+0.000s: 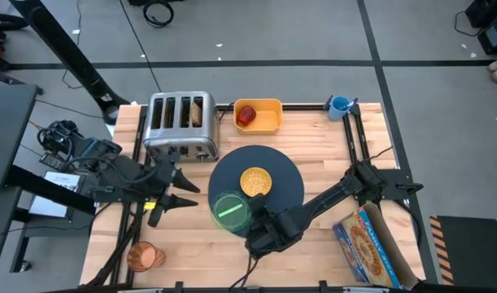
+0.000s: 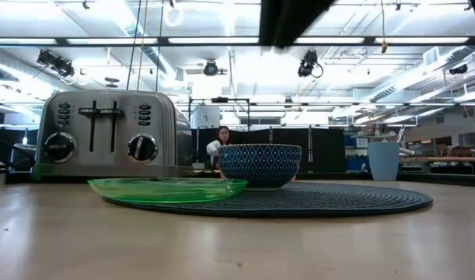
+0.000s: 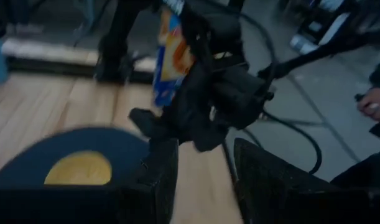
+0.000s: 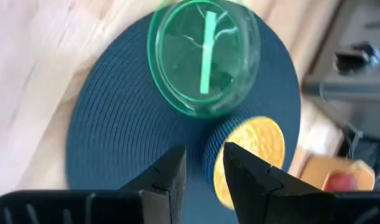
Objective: Arrange a breakfast setting
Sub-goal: Pour the cereal from the blue cereal box into the yellow bowl
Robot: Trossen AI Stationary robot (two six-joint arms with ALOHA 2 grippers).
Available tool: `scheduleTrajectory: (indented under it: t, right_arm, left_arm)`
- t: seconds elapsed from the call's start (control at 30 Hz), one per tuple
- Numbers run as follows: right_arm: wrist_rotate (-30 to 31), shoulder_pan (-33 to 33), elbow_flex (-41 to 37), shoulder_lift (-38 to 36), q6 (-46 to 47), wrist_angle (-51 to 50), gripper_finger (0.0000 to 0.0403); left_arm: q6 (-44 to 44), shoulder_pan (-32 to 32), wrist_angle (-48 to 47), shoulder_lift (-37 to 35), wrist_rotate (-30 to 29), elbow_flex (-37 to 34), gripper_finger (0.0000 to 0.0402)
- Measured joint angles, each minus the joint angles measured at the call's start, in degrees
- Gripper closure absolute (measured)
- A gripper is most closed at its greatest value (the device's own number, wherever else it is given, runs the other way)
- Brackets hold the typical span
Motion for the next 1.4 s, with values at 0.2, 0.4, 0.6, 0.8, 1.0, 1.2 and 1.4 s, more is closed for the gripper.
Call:
scheduleTrajectory:
  t: [0.2, 0.4, 0.6, 0.8, 1.0, 1.2, 1.4]
  right_arm:
    - [0.00, 0.47, 12.37, 0.00, 10.85, -10.42, 0.0288]
    - [-2.51, 1.44, 14.32, -6.28, 31.26, -16.80, 0.0288]
    - [-4.99, 2.12, 11.30, -16.46, 47.44, -16.35, 0.0288]
    - [-5.12, 3.10, 11.29, -25.01, 60.32, -16.46, 0.0288]
    - [-13.31, 6.25, 11.29, -30.00, 71.67, -16.57, 0.0290]
    - [-16.54, 11.96, 11.27, -30.69, 76.09, -16.57, 0.0294]
    - [-18.27, 17.90, 11.18, -31.33, 82.47, -16.57, 0.0294]
  left_arm:
    - [4.44, -1.66, 5.79, 0.00, 0.05, 0.00, 0.0240]
    - [4.52, -1.68, 6.07, 0.02, -0.13, 0.00, 0.0240]
    - [7.79, -0.80, 6.91, 1.24, -0.54, -0.02, 0.0240]
    - [10.93, 1.46, 8.65, 2.85, -0.48, -0.02, 0.0240]
    - [11.16, 3.47, 8.42, 4.85, -0.13, -0.04, 0.0240]
    - [11.14, 4.68, 8.01, 8.06, 0.06, -0.02, 0.0240]
    - [10.47, 4.68, 8.06, 11.22, 0.06, -0.02, 0.0240]
